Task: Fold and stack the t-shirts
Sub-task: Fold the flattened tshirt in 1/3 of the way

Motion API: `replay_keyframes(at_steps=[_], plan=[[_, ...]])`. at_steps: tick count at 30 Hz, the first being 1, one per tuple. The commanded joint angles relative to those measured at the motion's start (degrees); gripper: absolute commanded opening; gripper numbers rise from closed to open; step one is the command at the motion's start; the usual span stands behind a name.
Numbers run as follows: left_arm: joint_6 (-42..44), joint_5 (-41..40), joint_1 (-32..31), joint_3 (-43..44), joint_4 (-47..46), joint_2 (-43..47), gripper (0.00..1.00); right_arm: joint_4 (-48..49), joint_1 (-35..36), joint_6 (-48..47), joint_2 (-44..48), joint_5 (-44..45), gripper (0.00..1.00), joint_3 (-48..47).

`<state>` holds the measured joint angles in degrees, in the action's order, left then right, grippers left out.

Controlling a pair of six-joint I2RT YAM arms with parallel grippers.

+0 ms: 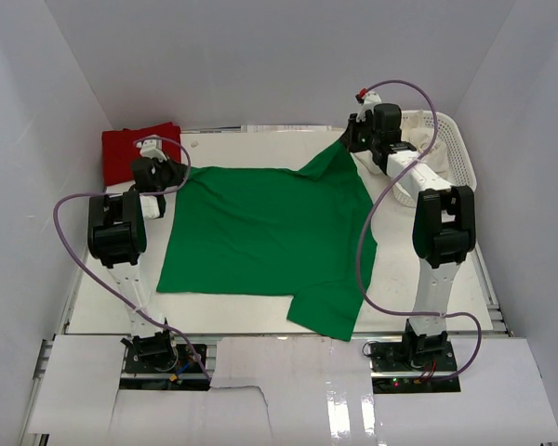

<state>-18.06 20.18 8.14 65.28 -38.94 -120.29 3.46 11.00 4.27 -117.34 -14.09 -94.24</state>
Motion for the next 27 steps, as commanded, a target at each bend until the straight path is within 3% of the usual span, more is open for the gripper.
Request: replay_keyframes(at_steps=[1, 27], plan=[[0.31, 0.65, 0.38, -0.41, 0.18, 5.68, 0.00, 1.90, 0.07, -0.67, 4.48, -0.15, 0.08, 1.42], [0.40, -1.64, 0.38, -4.10, 3.17, 10.86, 0.00, 1.19, -0.02, -2.07, 18.54, 1.61, 0.08, 14.95]])
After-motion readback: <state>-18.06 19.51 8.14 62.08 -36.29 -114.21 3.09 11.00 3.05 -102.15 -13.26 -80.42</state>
